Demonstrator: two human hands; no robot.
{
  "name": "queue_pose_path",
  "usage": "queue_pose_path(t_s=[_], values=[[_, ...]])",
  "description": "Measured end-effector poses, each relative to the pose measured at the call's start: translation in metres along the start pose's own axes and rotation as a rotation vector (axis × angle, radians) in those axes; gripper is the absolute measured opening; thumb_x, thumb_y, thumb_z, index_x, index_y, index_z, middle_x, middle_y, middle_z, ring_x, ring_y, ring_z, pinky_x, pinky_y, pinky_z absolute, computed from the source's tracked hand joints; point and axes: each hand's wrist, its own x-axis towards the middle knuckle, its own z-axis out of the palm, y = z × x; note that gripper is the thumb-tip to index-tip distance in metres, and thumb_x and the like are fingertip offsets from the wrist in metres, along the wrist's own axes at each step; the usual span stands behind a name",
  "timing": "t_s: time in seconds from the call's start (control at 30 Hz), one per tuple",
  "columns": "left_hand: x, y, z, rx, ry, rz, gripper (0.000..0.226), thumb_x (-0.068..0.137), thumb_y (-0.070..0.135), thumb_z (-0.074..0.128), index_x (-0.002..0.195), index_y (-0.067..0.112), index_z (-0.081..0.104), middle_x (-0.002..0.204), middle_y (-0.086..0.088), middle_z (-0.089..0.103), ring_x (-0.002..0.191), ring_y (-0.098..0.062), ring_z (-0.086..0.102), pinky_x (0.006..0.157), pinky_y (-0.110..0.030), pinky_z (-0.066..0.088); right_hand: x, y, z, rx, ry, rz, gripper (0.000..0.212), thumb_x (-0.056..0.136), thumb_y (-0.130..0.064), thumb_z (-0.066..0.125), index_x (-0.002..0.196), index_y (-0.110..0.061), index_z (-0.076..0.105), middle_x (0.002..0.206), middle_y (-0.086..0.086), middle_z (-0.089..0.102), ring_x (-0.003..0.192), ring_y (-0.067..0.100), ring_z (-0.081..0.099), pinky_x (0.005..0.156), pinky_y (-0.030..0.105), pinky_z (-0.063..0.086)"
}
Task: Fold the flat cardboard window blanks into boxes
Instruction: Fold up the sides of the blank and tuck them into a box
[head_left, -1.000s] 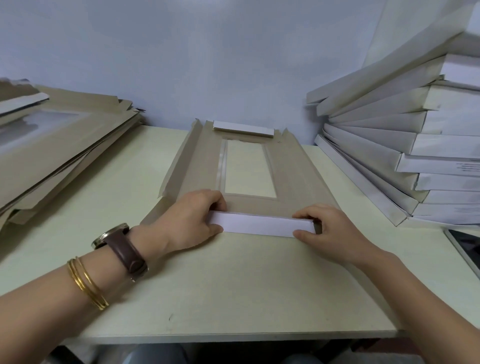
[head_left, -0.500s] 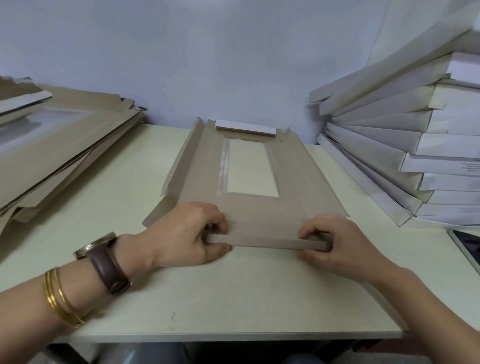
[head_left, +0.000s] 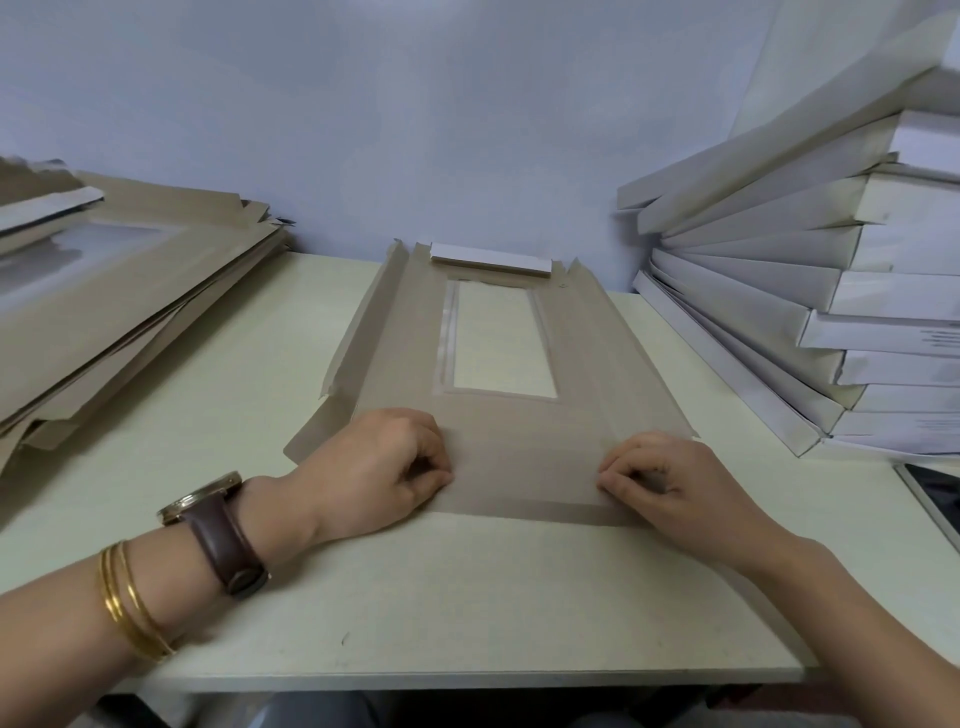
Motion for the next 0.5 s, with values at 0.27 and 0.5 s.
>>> queue_pose_path(t_s=[0.27, 0.5], values=[[0.0006, -0.001, 0.0018, 0.024, 0.028, -0.048, 0.008, 0.088, 0.02, 0.065, 0.085, 0.018, 0.073, 0.088, 0.01, 0.064, 0.077, -0.005, 0.055, 0.073, -0.017, 0.043, 0.0028, 0.0001, 0.0029, -0.012, 0.052, 0.051, 0.014, 0.083, -0.007, 0.071, 0.074, -0.019, 0.071, 0.074, -0.01, 0.066, 0.075, 0.009, 0.061, 0.073, 0.037, 0.051], [0.0046, -0.0075, -0.0035, 0.125, 0.097, -0.194, 0.017, 0.08, 0.039, 0.072, 0.081, 0.024, 0.066, 0.087, 0.011, 0.057, 0.081, -0.009, 0.054, 0.071, -0.021, 0.04, 0.0069, 0.0025, 0.002, -0.133, 0.097, 0.132, 0.016, 0.073, -0.021, 0.081, 0.079, -0.021, 0.066, 0.079, -0.013, 0.06, 0.083, 0.014, 0.058, 0.073, 0.029, 0.044]])
